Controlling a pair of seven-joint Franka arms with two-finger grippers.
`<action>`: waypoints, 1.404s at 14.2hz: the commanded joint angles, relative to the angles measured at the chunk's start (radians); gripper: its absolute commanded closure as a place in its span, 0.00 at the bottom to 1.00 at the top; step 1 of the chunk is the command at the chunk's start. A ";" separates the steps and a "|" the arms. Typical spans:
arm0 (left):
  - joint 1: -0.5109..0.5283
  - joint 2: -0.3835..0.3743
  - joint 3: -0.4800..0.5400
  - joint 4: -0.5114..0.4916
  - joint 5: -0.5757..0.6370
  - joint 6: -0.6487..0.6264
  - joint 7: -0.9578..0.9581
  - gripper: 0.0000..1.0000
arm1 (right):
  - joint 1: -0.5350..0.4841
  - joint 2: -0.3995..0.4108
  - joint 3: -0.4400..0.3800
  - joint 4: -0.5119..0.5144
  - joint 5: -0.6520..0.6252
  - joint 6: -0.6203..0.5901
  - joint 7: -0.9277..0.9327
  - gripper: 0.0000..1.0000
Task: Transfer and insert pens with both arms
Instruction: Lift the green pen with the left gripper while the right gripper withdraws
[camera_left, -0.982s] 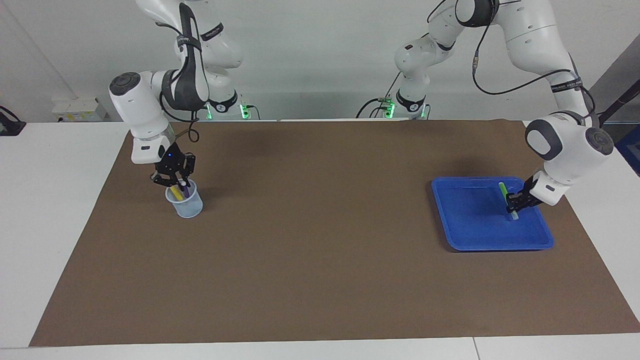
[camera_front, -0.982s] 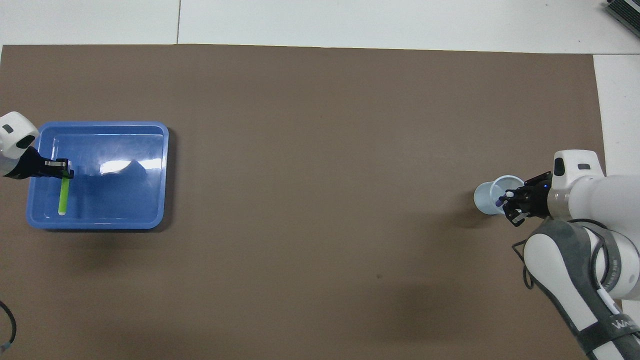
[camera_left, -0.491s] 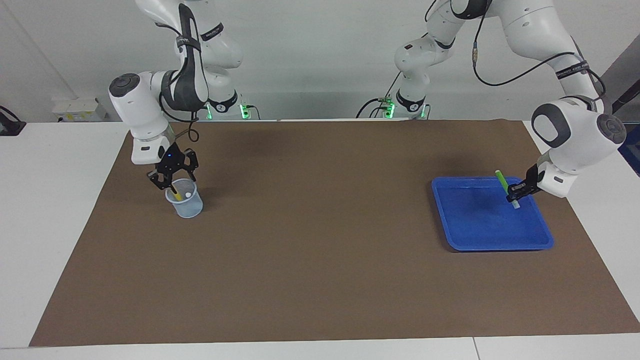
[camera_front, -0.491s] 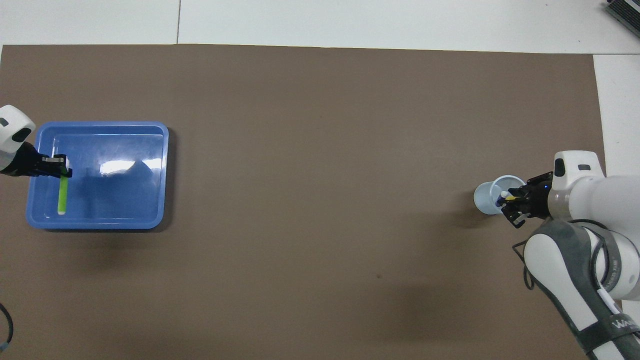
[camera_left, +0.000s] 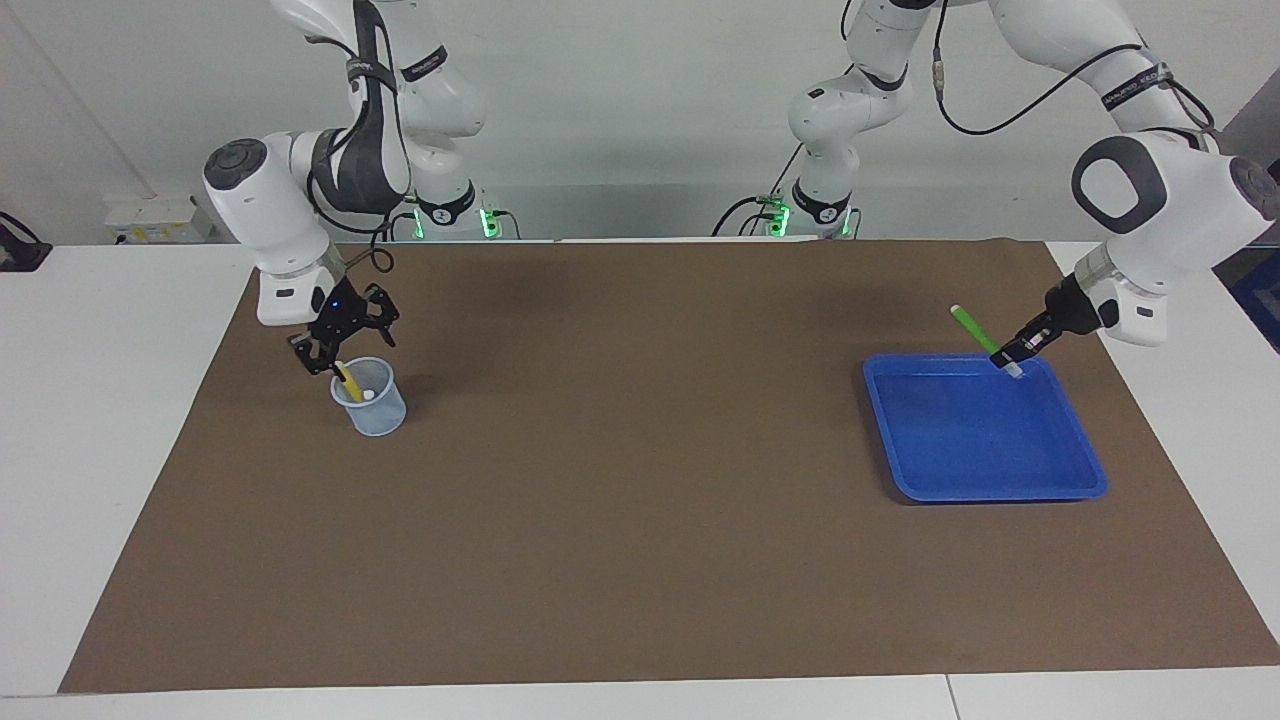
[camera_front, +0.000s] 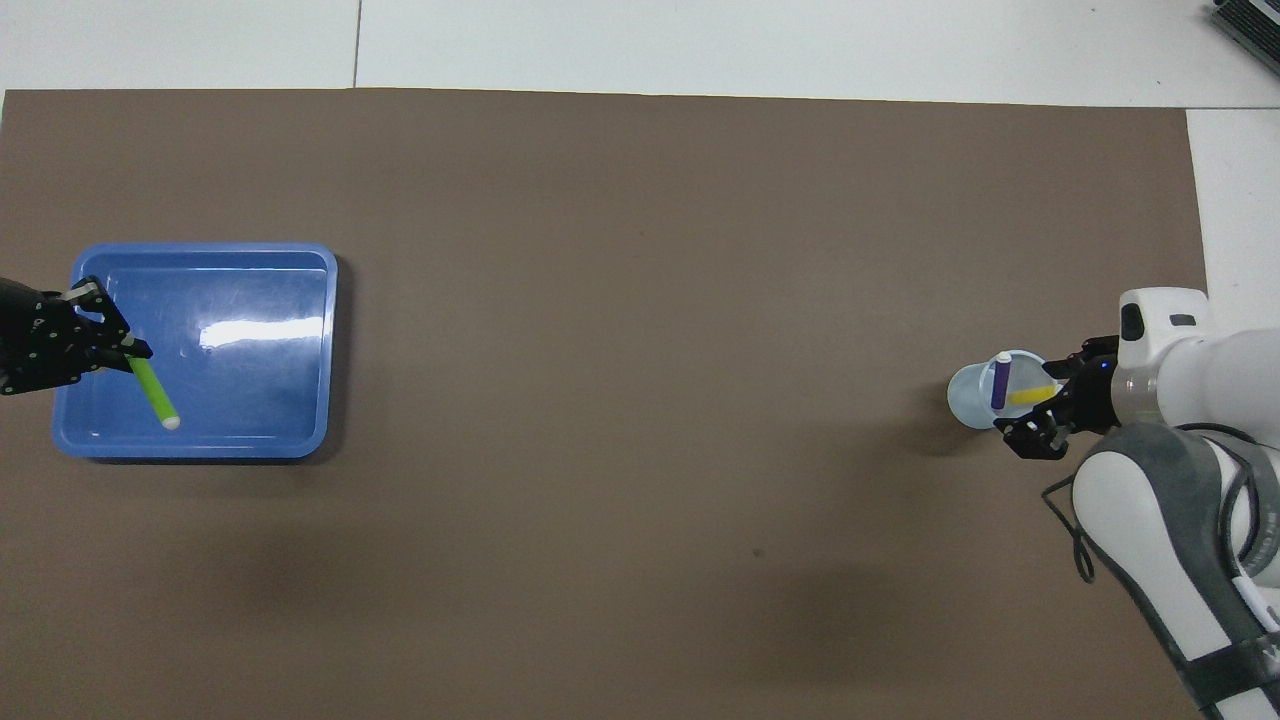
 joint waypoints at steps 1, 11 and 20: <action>-0.033 -0.063 0.009 -0.028 -0.078 -0.023 -0.205 1.00 | -0.001 -0.004 0.011 0.060 0.027 -0.073 -0.015 0.13; -0.144 -0.259 0.009 -0.177 -0.253 0.032 -0.688 1.00 | 0.002 -0.006 0.188 0.175 0.170 -0.191 0.411 0.00; -0.328 -0.370 0.008 -0.321 -0.264 0.130 -1.078 1.00 | 0.074 -0.012 0.242 0.217 0.534 -0.186 1.016 0.00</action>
